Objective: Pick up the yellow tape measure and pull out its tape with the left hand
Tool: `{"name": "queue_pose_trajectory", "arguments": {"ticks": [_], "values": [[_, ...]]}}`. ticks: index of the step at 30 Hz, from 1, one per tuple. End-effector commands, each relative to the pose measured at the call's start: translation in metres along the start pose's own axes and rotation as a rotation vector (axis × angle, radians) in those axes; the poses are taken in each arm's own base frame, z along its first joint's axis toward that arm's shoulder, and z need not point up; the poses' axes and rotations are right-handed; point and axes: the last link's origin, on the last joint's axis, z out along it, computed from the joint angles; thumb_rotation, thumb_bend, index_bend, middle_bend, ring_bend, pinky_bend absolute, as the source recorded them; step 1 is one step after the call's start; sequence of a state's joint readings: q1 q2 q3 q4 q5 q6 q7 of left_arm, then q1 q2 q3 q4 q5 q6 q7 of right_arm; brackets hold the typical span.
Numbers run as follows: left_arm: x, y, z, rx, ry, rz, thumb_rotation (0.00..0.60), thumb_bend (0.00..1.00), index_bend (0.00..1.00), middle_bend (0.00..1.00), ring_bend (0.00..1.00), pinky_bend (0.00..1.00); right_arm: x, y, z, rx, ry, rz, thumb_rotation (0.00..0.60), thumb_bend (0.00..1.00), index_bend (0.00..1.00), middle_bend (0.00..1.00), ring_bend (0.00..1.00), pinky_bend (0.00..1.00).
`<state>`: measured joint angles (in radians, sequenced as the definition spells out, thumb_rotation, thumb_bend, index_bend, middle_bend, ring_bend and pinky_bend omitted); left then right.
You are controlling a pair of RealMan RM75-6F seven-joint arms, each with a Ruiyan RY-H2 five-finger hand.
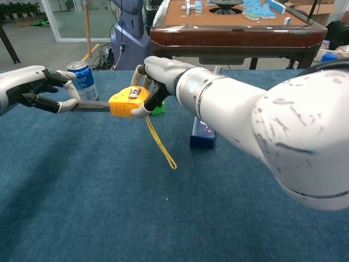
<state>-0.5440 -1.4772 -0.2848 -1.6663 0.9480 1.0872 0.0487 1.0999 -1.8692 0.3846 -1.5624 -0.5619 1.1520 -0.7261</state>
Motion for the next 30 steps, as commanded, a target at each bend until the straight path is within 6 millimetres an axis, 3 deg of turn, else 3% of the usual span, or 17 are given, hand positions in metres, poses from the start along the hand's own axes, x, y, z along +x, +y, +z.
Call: {"name": "queue_pose_trajectory", "arguments": {"ticks": [1, 19, 30], "values": [[0.000, 0.000, 0.000, -0.001, 0.000, 0.000, 0.600, 0.43, 0.59, 0.06, 0.00, 0.00, 0.000, 0.000, 0.000, 0.005, 0.006, 0.002, 0.600, 0.72, 0.62, 0.59, 0.48, 0.28], [0.007, -0.006, -0.006, -0.025, 0.037, 0.009, 0.600, 0.44, 0.61, 0.10, 0.00, 0.00, 0.004, 0.016, -0.008, 0.004, 0.021, -0.004, 0.600, 0.72, 0.62, 0.59, 0.48, 0.28], [0.012, -0.011, -0.012, -0.050, 0.080, 0.020, 0.600, 0.44, 0.61, 0.11, 0.00, 0.00, 0.013, 0.034, -0.023, 0.004, 0.031, -0.035, 0.600, 0.72, 0.62, 0.59, 0.49, 0.28]]}}
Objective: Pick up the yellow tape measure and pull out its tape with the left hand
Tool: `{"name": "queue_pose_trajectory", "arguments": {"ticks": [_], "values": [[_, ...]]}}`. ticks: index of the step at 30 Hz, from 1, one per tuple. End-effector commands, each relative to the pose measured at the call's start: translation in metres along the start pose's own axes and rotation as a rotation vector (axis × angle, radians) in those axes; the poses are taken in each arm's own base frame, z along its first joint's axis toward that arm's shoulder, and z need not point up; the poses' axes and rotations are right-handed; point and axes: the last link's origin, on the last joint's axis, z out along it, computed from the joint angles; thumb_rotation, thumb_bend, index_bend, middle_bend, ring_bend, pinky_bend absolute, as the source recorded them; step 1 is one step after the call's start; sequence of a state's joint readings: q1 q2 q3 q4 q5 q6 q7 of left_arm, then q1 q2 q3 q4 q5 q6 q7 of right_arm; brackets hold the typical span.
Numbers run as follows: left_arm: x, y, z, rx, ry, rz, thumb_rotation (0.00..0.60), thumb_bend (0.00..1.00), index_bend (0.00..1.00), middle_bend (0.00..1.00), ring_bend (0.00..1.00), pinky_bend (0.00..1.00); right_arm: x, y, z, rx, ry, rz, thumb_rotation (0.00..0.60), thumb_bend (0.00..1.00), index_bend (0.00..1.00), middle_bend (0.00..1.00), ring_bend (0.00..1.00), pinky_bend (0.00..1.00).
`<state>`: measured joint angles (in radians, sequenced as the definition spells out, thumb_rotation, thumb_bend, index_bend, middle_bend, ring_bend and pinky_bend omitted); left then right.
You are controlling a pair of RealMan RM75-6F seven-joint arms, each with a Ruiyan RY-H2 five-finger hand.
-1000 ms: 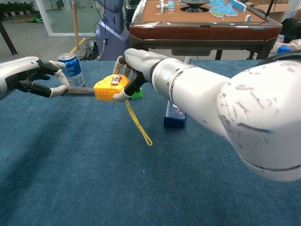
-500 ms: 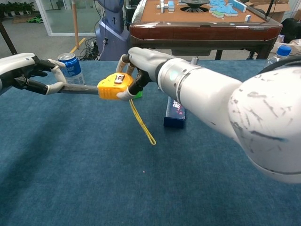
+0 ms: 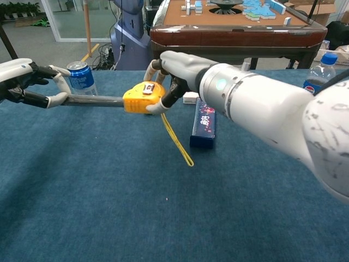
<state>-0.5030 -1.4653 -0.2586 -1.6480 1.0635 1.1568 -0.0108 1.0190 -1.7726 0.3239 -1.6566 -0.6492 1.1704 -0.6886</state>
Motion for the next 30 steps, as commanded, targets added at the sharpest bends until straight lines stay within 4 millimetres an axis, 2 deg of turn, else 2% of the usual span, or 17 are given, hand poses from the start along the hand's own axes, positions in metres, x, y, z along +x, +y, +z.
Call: {"name": "queue_pose_trajectory", "arguments": {"ticks": [1, 14, 30], "values": [[0.001, -0.003, -0.003, -0.006, 0.015, 0.003, 0.600, 0.44, 0.61, 0.11, 0.00, 0.00, 0.002, 0.009, -0.007, -0.004, 0.001, -0.015, 0.600, 0.72, 0.62, 0.59, 0.49, 0.28], [0.009, -0.017, -0.015, -0.061, 0.051, 0.040, 0.600, 0.44, 0.61, 0.12, 0.00, 0.00, 0.012, 0.061, -0.050, -0.054, -0.016, -0.015, 0.600, 0.72, 0.62, 0.59, 0.49, 0.28], [0.025, -0.034, -0.025, -0.061, 0.056, 0.084, 0.600, 0.45, 0.60, 0.12, 0.00, 0.00, 0.009, 0.123, -0.110, -0.159, -0.011, 0.028, 0.600, 0.72, 0.62, 0.60, 0.49, 0.28]]}}
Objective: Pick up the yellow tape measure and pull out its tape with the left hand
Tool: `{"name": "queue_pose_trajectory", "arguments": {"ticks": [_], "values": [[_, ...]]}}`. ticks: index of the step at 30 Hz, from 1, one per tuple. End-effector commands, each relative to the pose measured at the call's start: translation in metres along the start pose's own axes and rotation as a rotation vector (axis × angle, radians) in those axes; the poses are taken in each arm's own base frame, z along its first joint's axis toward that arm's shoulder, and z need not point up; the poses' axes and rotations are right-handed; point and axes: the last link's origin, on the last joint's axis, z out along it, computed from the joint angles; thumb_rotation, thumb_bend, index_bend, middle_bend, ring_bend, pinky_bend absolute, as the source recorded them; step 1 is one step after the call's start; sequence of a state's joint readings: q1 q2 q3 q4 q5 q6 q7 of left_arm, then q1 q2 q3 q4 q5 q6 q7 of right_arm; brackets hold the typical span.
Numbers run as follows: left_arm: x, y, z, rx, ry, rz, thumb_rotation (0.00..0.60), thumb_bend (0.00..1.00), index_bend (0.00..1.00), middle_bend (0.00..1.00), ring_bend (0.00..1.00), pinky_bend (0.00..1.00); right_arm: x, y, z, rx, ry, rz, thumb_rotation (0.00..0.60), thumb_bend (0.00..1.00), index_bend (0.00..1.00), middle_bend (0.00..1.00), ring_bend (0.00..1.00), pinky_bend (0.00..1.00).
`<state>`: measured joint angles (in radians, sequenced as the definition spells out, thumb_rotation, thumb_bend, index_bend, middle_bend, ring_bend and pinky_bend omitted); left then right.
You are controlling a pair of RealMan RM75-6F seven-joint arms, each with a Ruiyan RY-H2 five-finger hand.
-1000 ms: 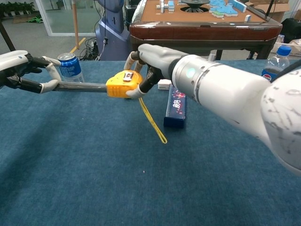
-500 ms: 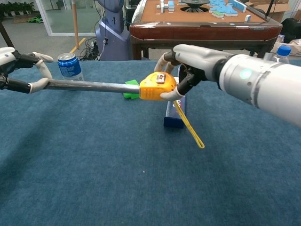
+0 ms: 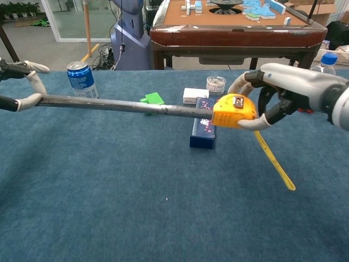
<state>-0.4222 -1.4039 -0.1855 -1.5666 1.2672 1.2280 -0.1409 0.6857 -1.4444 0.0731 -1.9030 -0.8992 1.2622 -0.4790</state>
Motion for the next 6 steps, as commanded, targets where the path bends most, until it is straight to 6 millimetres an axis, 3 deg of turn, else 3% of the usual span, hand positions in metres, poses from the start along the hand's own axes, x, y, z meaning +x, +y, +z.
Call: {"name": "queue_pose_trajectory", "arguments": {"ticks": [1, 6], "values": [[0.0027, -0.0023, -0.0018, 0.007, 0.002, -0.003, 0.600, 0.45, 0.60, 0.12, 0.00, 0.00, -0.0012, 0.0089, -0.0072, -0.013, 0.000, 0.011, 0.600, 0.72, 0.63, 0.60, 0.49, 0.28], [0.0065, -0.0048, -0.0028, 0.015, 0.006, -0.001, 0.600, 0.45, 0.60, 0.12, 0.00, 0.00, -0.0022, 0.0146, -0.0086, -0.018, 0.001, 0.024, 0.600, 0.72, 0.63, 0.60, 0.49, 0.28]]}}
